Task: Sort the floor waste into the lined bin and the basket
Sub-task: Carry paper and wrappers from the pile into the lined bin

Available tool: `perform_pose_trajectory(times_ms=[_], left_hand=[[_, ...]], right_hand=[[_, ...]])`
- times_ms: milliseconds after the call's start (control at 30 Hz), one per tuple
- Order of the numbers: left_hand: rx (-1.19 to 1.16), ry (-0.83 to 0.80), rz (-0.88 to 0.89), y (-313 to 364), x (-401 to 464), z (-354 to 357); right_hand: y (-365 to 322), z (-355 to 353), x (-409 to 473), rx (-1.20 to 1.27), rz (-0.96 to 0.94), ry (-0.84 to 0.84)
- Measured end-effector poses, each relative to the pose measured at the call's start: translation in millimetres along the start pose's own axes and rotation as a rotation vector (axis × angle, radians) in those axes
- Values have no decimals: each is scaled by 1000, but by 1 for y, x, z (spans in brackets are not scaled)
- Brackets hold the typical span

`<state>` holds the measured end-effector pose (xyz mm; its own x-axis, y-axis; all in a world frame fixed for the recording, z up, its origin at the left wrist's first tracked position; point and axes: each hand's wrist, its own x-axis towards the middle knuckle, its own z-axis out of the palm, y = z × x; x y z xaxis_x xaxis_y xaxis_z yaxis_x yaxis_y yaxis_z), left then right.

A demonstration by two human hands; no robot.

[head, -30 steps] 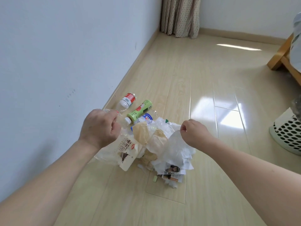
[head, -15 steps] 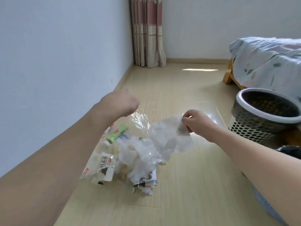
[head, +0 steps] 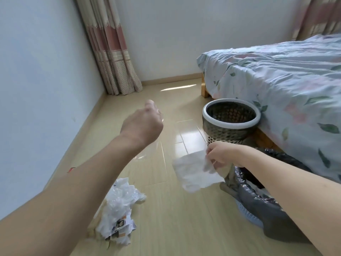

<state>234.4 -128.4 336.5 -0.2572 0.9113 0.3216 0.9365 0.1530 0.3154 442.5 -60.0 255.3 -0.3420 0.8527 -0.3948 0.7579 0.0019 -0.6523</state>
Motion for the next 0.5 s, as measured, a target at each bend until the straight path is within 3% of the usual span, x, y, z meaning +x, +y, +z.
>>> perform_pose_trajectory(times_ms=[267, 400, 500], left_hand=[[-599, -114, 74, 101, 8, 56], [-754, -114, 183, 155, 7, 78], [-783, -207, 234, 194, 0, 107]], right_hand=[[77, -64, -12, 381, 135, 129], [116, -99, -25, 498, 191, 246], [154, -112, -31, 572, 274, 345]])
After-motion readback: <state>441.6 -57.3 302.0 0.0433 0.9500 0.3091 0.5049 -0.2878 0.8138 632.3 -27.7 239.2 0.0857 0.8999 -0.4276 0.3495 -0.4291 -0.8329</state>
